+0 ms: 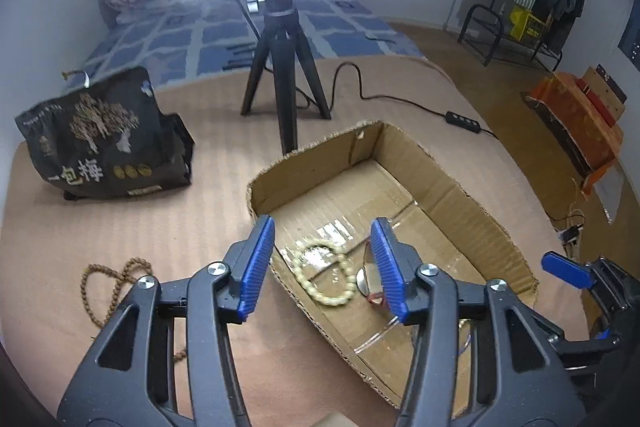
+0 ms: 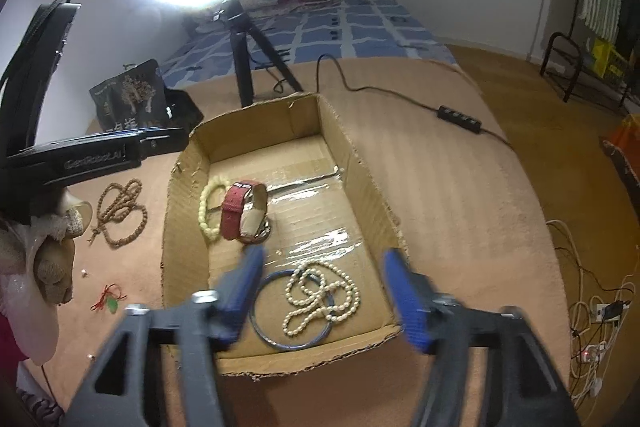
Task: Organize jewelry
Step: 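Carry bracelet and necklace into the cardboard box and release both, then move both open tools back toward the remaining jewelry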
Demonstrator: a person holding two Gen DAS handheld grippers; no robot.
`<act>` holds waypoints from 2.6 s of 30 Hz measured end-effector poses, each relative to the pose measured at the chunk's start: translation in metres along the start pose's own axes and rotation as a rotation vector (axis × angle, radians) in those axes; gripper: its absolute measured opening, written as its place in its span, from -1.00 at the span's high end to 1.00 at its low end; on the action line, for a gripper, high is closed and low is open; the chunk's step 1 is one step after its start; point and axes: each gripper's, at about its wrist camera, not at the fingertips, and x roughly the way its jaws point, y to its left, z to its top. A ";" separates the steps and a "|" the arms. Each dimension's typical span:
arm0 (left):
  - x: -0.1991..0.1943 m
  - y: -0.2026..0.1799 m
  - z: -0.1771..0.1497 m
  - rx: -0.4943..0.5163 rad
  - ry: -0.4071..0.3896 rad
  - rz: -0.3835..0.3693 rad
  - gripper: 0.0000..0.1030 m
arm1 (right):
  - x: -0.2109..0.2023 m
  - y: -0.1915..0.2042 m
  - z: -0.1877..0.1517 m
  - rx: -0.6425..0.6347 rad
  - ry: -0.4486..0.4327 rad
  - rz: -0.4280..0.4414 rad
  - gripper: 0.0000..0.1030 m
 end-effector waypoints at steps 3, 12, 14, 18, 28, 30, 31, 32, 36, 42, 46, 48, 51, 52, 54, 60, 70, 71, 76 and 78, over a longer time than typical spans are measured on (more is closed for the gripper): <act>-0.001 -0.001 0.001 0.007 0.002 0.002 0.00 | 0.000 0.000 0.001 0.001 -0.002 -0.014 -0.60; -0.005 -0.002 0.000 0.010 0.001 0.007 0.00 | -0.002 0.002 0.002 -0.002 -0.010 -0.048 -0.73; -0.006 -0.002 -0.001 0.012 -0.001 0.010 0.00 | -0.003 0.002 0.002 0.002 -0.011 -0.047 -0.73; -0.017 0.002 -0.003 0.012 -0.010 0.016 0.00 | -0.007 0.002 0.002 0.004 -0.019 -0.049 -0.73; -0.075 0.031 -0.018 0.043 -0.073 0.068 0.00 | -0.032 0.017 0.004 -0.004 -0.080 -0.049 -0.79; -0.088 0.041 -0.023 0.043 -0.086 0.075 0.00 | -0.037 0.021 0.005 -0.006 -0.095 -0.047 -0.79; -0.096 0.047 -0.027 0.042 -0.091 0.080 0.00 | -0.040 0.023 0.006 -0.007 -0.100 -0.045 -0.79; -0.102 0.053 -0.030 0.040 -0.095 0.088 0.00 | -0.042 0.026 0.006 -0.008 -0.106 -0.043 -0.79; -0.126 0.080 -0.046 0.014 -0.099 0.120 0.00 | -0.055 0.038 0.005 -0.019 -0.133 -0.023 -0.83; -0.155 0.117 -0.076 -0.012 -0.096 0.163 0.00 | -0.072 0.063 0.002 -0.048 -0.164 0.030 -0.83; -0.165 0.139 -0.097 -0.035 -0.075 0.193 0.00 | -0.078 0.085 -0.004 -0.087 -0.175 0.066 -0.83; -0.165 0.149 -0.106 -0.052 -0.060 0.207 0.00 | -0.081 0.098 -0.009 -0.123 -0.184 0.074 -0.83; -0.161 0.162 -0.119 -0.071 -0.039 0.205 0.00 | -0.081 0.115 -0.017 -0.162 -0.195 0.092 -0.83; -0.159 0.166 -0.122 -0.078 -0.031 0.208 0.00 | -0.080 0.118 -0.020 -0.169 -0.195 0.100 -0.83; -0.155 0.173 -0.128 -0.089 -0.011 0.202 0.00 | -0.076 0.127 -0.024 -0.186 -0.184 0.120 -0.83; -0.141 0.190 -0.143 -0.123 0.033 0.175 0.00 | -0.060 0.153 -0.032 -0.236 -0.142 0.146 -0.83; -0.115 0.194 -0.164 -0.119 0.106 0.081 0.00 | -0.020 0.183 -0.044 -0.253 -0.028 0.206 -0.78; -0.112 0.194 -0.165 -0.117 0.112 0.072 0.00 | -0.018 0.185 -0.045 -0.257 -0.021 0.213 -0.77; -0.094 0.194 -0.174 -0.100 0.156 0.051 0.22 | 0.000 0.202 -0.051 -0.307 0.017 0.241 -0.63; -0.088 0.196 -0.176 -0.105 0.167 0.043 0.23 | 0.008 0.209 -0.053 -0.329 0.038 0.252 -0.56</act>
